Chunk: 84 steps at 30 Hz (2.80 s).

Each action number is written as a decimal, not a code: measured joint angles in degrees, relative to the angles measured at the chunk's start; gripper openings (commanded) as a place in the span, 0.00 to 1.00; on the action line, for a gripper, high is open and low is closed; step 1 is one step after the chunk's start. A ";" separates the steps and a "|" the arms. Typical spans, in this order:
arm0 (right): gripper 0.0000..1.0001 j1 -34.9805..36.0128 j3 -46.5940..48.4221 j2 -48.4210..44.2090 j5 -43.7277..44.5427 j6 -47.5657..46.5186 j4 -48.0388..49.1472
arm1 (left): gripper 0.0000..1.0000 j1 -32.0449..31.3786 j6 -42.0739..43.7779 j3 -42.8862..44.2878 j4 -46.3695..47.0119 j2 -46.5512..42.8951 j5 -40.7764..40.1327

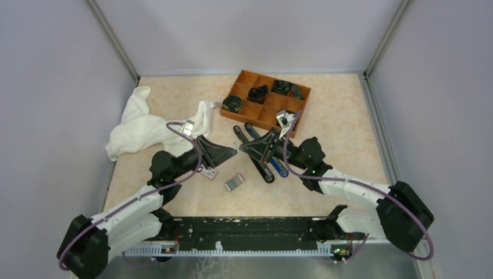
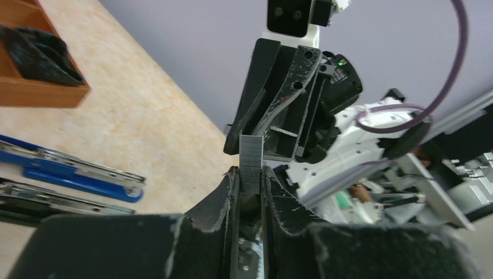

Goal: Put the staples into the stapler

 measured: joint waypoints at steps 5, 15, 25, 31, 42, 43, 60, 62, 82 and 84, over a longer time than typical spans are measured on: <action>0.25 -2.78 2.05 -5.68 -3.39 -7.41 -14.01 | 0.20 -0.02 10.16 6.47 -19.21 -7.43 -1.03; 0.50 -3.30 18.73 -6.78 -10.84 -27.85 -47.12 | 0.19 0.00 31.82 24.81 -54.07 -7.37 -1.11; 0.68 -3.30 30.29 -3.28 -14.88 -42.56 -66.36 | 0.22 0.00 48.52 35.01 -71.71 -1.70 4.04; 0.68 -3.30 34.25 0.44 -18.60 -46.77 -71.28 | 0.22 -0.02 54.86 36.06 -75.12 0.13 9.55; 0.57 -2.10 37.68 4.81 -24.11 -49.46 -73.90 | 0.22 -0.59 58.53 36.87 -77.11 2.69 14.47; 0.55 -1.97 37.68 4.98 -24.33 -49.64 -73.94 | 0.22 -0.68 58.60 36.87 -77.20 2.71 14.75; 0.44 -0.61 38.42 6.10 -24.79 -50.16 -74.66 | 0.22 -1.60 59.30 36.89 -77.48 3.43 15.98; 0.40 -0.61 38.42 6.12 -24.87 -50.18 -74.77 | 0.22 -1.64 59.34 36.89 -77.48 3.43 16.02; 0.02 -0.61 38.32 6.01 -27.43 -51.32 -75.14 | 0.29 -1.66 59.89 36.85 -77.64 3.85 18.21; 0.01 -0.61 38.25 5.79 -27.02 -51.30 -75.19 | 0.34 -1.66 59.89 36.83 -77.55 3.85 17.92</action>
